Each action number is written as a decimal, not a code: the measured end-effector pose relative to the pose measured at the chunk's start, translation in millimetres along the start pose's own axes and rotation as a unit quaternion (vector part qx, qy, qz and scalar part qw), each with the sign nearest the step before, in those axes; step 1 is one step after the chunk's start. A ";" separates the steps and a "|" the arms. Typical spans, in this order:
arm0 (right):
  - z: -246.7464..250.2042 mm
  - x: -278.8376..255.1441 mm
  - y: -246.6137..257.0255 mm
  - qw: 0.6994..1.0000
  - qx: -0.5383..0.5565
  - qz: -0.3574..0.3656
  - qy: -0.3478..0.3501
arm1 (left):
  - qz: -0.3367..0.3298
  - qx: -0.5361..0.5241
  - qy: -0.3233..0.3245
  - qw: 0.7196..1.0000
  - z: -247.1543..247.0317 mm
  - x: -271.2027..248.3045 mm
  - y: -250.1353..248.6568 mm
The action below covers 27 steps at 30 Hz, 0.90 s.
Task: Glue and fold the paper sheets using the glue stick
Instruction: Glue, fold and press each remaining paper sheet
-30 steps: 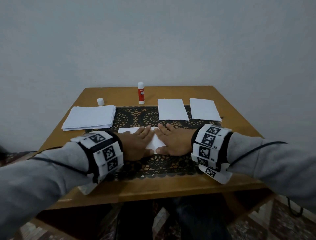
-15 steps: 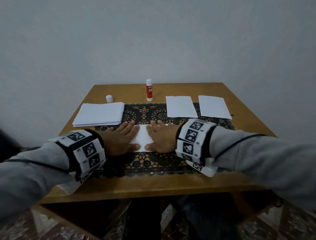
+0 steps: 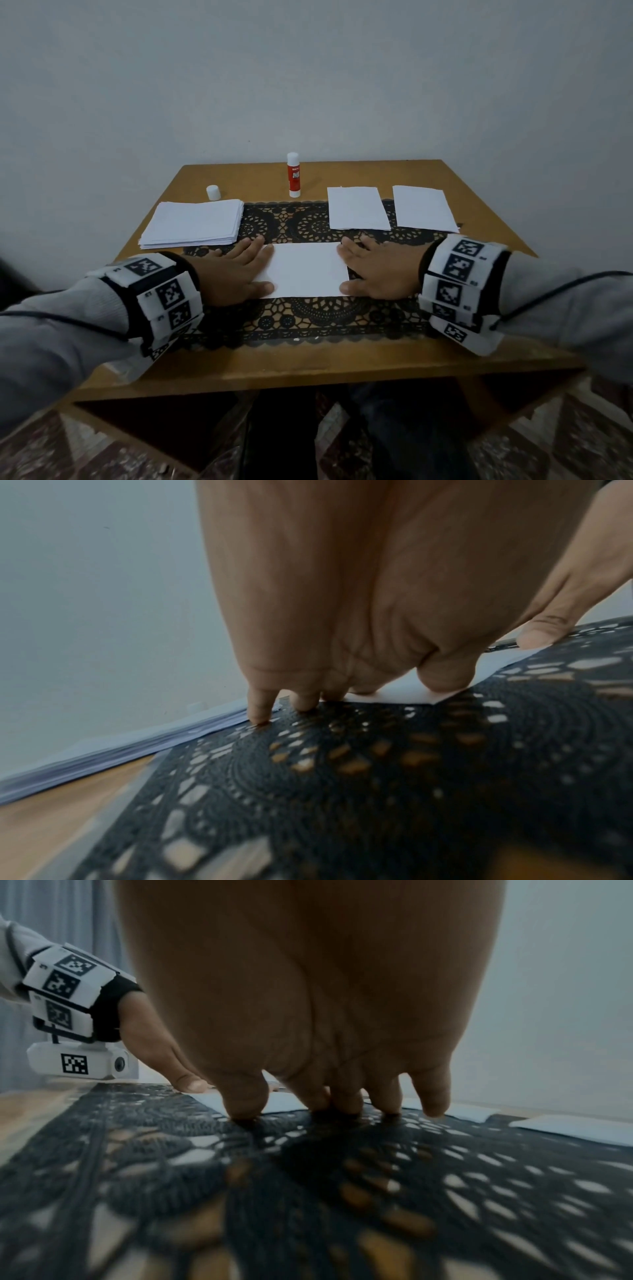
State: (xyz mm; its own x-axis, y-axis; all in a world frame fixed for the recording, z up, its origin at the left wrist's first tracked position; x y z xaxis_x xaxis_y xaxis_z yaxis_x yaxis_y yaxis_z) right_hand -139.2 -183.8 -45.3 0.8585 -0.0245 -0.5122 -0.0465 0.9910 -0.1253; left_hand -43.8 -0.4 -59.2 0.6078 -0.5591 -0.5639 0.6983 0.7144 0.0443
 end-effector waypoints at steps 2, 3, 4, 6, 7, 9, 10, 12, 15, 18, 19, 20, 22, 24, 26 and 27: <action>3.7 3.7 8.7 1.000 -0.003 -0.005 -0.003 | 0.001 0.001 0.000 1.000 0.2 0.9 0.5; 6.0 6.8 16.2 1.000 -0.005 -0.003 -0.008 | 0.002 0.001 0.002 1.000 0.2 0.6 0.2; 8.8 10.4 25.1 1.000 -0.007 0.003 -0.015 | 0.003 0.000 0.003 1.000 0.2 0.6 -0.3; 15.2 19.7 45.4 0.999 -0.010 0.014 -0.032 | 0.005 -0.001 0.007 1.000 0.6 0.6 -0.9; 18.8 24.5 56.1 0.999 -0.008 0.021 -0.038 | 0.006 -0.001 0.008 1.000 0.8 0.2 -0.8; 23.6 29.7 73.1 0.998 -0.003 0.036 -0.045 | 0.006 -0.005 0.007 1.000 1.1 -0.1 -0.9; 23.2 29.4 77.8 0.998 -0.005 0.044 -0.045 | 0.005 -0.007 0.006 1.000 1.1 -0.1 -1.0; 17.3 21.5 79.9 0.997 -0.011 0.067 -0.042 | 0.005 -0.011 0.004 1.000 0.1 0.0 -0.4; 3.6 0.2 63.2 0.996 -0.016 0.083 -0.026 | 0.004 -0.011 0.001 1.000 -0.4 0.2 -0.3; -1.8 -8.3 30.3 0.999 -0.016 0.041 -0.004 | 0.000 -0.012 0.001 1.000 -0.4 0.5 -0.1; -1.8 -7.8 20.8 1.000 -0.016 0.022 -0.003 | -0.001 -0.013 0.002 1.000 -0.7 0.3 -0.1; -1.1 -7.6 15.1 1.000 -0.014 0.007 -0.005 | -0.002 -0.013 0.002 1.000 -0.9 0.0 0.2; -1.1 -12.5 17.6 1.000 -0.009 0.002 -0.003 | -0.002 -0.013 0.001 1.000 -1.4 -0.3 0.8; -4.5 -24.9 35.8 0.999 -0.012 0.042 0.006 | -0.002 -0.010 0.001 1.000 -1.1 0.0 0.7; -11.0 -37.9 58.2 0.994 -0.033 0.102 0.010 | -0.001 -0.009 0.001 1.000 -0.9 0.2 0.4; -14.4 -39.7 63.3 0.992 -0.045 0.115 0.009 | 0.000 -0.009 0.001 1.000 -1.0 0.3 0.3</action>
State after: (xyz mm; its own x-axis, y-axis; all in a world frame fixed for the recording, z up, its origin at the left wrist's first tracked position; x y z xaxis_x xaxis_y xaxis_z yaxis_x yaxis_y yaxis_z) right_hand -183.5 -122.0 -45.1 0.8102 0.1983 -0.5515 -0.2868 0.9548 -0.0780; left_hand -43.9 0.1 -60.2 0.6067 -0.5590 -0.5652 0.6917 0.7216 0.0288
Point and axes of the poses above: each hand's wrist, its own x-axis towards the middle knuckle, its own z-axis out of the back of the hand, y = z × x, the point moved 6 cm from there along x, towards the middle knuckle, and after that the axes turned 3 degrees about -x, right-handed, at the moved point
